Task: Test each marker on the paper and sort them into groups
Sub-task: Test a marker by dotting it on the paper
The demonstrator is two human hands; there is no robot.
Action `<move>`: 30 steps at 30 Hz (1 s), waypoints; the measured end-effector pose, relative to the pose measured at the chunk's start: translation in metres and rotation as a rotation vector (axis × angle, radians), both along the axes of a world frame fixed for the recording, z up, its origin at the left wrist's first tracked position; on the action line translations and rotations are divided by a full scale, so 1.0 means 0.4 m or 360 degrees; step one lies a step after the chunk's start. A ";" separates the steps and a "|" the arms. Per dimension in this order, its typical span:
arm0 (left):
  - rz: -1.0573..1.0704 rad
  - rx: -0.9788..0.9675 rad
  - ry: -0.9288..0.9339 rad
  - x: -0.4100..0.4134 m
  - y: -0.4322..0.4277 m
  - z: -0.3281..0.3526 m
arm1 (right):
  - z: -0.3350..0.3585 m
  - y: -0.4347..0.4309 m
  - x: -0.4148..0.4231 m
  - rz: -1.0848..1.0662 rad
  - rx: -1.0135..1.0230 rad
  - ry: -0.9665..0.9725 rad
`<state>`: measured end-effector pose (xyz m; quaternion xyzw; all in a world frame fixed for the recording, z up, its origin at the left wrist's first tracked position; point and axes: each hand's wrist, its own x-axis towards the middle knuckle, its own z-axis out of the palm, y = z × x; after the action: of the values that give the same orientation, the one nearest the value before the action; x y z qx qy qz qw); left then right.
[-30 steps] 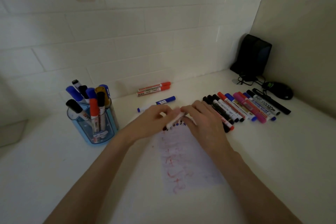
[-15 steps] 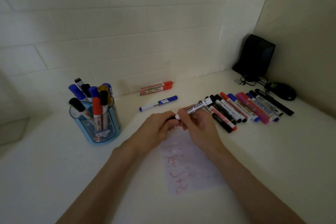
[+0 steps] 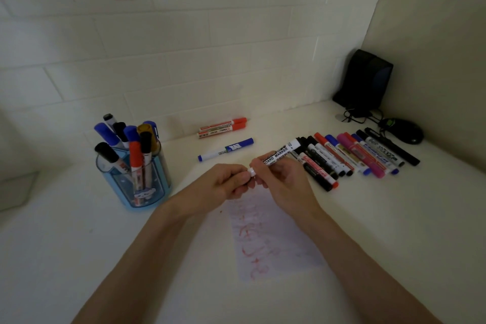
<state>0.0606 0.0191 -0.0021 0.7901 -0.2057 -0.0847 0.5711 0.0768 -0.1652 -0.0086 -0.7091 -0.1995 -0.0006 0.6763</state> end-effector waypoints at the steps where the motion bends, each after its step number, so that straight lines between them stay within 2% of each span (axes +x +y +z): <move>1: 0.0125 0.0108 -0.0087 -0.003 -0.005 -0.003 | -0.002 0.003 0.000 -0.0040 0.0012 0.0020; 3: 0.0361 0.0434 -0.0365 -0.013 -0.009 -0.006 | -0.007 0.006 -0.001 -0.0117 0.0098 0.0109; 5: 0.0449 0.0766 -0.0632 -0.027 -0.022 -0.003 | -0.017 0.010 -0.004 -0.0208 0.0126 0.0189; 7: 0.0434 0.0982 -0.0819 -0.032 -0.042 -0.002 | -0.021 0.012 -0.001 -0.0271 -0.0054 0.0220; 9: 0.0398 0.0928 -0.0751 -0.034 -0.036 -0.012 | -0.010 -0.007 0.012 -0.0309 -0.0114 0.0232; 11: 0.0429 0.0691 -0.0540 -0.031 0.023 -0.021 | 0.010 -0.065 0.053 -0.0557 0.0211 0.0320; 13: 0.0536 0.0503 -0.0465 -0.026 0.086 -0.025 | 0.027 -0.143 0.092 -0.0755 0.0520 0.0323; 16: 0.0547 0.0429 -0.0507 -0.015 0.095 -0.034 | 0.015 -0.154 0.096 -0.0634 0.0333 0.0258; 19: 0.0468 0.0553 -0.0415 -0.012 0.060 -0.061 | 0.002 -0.108 0.076 -0.0516 -0.0017 0.0190; 21: 0.0460 0.0660 -0.0365 -0.014 0.058 -0.074 | -0.003 -0.089 0.072 -0.0482 -0.0066 0.0156; 25: 0.0449 0.1146 -0.0463 -0.009 0.039 -0.062 | -0.016 -0.057 0.056 -0.0341 -0.0079 0.0220; 30: 0.0472 0.1236 -0.0544 -0.012 0.026 -0.067 | -0.041 -0.015 0.047 -0.0414 -0.0354 0.0128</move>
<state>0.0558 0.0297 -0.0290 0.9695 -0.1346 0.0589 0.1960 0.0957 -0.1712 -0.0250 -0.7989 -0.0776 -0.0376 0.5953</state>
